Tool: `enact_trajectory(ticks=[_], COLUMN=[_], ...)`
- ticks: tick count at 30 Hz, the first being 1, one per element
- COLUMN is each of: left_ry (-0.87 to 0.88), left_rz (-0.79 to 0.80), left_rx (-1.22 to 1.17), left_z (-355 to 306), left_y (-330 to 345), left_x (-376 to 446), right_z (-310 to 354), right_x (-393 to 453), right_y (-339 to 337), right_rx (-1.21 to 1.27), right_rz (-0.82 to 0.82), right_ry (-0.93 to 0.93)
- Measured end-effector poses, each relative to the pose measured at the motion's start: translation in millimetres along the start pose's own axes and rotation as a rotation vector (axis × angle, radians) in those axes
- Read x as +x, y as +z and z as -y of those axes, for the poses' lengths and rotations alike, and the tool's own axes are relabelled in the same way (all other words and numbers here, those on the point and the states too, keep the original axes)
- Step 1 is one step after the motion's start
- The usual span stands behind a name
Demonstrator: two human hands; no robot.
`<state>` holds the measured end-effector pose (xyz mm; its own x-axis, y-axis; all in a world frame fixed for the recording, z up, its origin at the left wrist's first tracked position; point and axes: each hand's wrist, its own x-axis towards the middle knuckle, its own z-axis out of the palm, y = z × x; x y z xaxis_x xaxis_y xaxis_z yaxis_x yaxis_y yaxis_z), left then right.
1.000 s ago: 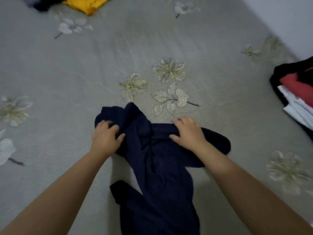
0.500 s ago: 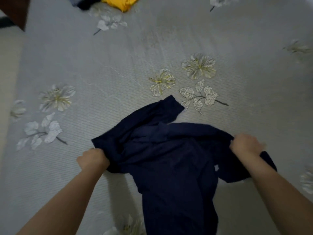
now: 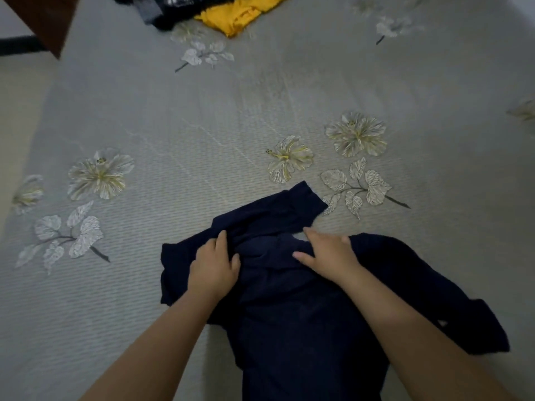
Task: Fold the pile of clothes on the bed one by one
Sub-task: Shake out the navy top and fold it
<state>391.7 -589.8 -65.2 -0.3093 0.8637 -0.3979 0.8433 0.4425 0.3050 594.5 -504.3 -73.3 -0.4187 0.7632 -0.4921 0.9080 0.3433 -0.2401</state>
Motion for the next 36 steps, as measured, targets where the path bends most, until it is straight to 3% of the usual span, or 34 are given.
enact_trajectory(ticks=[2, 6, 7, 9, 12, 16, 20, 22, 24, 27, 30, 33, 36], left_ry=[-0.002, -0.081, -0.08, -0.022, 0.189, 0.147, 0.217, 0.189, 0.202, 0.212, 0.257, 0.344, 0.438], left_rz=[0.0, 0.083, 0.127, 0.172, 0.08, 0.137, 0.184, 0.218, 0.218, 0.018, -0.242, -0.523, -0.751], left_rx=[0.097, 0.196, 0.229, 0.322, 0.333, 0.069, 0.175, 0.024, -0.132, -0.388, -0.475, -0.296, -0.06], left_z=[15, 44, 46, 41, 13, -37, -56, -55, -54, -55, -62, -65, -65], left_y=[1, -1, -1, 0, 4, 11, 37, 42, 36, -2, -63, -138, -220], left_x=[-9, -27, -30, -33, -23, 2, 2, 0, -5, -12, -24, -46, -83], right_z=[-4, -48, -59, -74, -80, -71, -65, -70, -76, -72, -52, -24, 6], right_x=[-5, -37, -48, -63, -67, -53, -47, -49, -56, -71, -84, -102, -130], right_y=[-1, -12, -14, -11, -3, -8, -10, -15, -24, -51, -97, -159, -224], right_rx=[-0.038, 0.072, 0.04, -0.142, -0.261, -0.211, -0.192, -0.055, 0.158, 0.472, 0.438, 0.281, 0.136], right_rz=[-0.137, -0.576, -0.546, -0.31, -0.062, 0.001, 0.085, 0.114, 0.022, -0.257, -0.462, -0.66, -0.743], right_ry=[0.003, 0.122, 0.173, 0.247, 0.273, 0.31, 0.247, 0.22, 0.141, -0.047, -0.193, -0.278, -0.325])
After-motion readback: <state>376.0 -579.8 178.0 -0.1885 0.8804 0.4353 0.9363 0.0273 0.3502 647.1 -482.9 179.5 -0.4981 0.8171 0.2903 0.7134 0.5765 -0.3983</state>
